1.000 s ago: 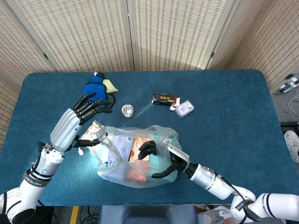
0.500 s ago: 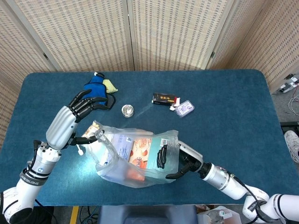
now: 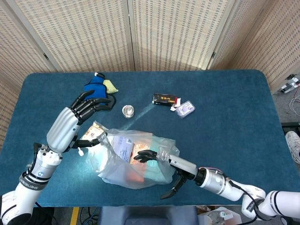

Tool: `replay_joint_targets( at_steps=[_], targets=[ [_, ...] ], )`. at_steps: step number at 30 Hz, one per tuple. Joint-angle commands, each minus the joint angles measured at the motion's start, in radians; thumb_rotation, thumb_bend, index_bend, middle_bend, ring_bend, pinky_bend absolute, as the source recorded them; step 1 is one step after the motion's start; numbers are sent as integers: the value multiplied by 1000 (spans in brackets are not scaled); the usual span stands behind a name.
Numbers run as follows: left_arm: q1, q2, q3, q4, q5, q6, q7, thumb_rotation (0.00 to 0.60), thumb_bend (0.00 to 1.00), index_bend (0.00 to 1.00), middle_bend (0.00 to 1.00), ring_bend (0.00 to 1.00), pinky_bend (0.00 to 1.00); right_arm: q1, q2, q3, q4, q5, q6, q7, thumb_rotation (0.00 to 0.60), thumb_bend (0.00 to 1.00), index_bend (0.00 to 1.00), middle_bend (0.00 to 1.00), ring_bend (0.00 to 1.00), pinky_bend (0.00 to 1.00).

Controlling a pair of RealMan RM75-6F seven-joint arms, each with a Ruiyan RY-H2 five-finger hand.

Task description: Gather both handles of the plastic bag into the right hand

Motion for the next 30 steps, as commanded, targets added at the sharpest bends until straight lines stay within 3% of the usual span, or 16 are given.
replay_joint_targets(
  at_steps=[1, 30],
  targets=[
    [-3, 8, -4, -12, -9, -9, 8, 600, 263, 245, 215, 202, 68, 6, -4, 2, -3, 6, -1, -4, 600, 36, 16, 77, 35, 118],
    [-103, 4, -42, -105, -138, -149, 122, 600, 263, 206, 214, 190, 68, 126, -76, 54, 20, 110, -74, 41, 600, 24, 14, 75, 23, 106]
  ],
)
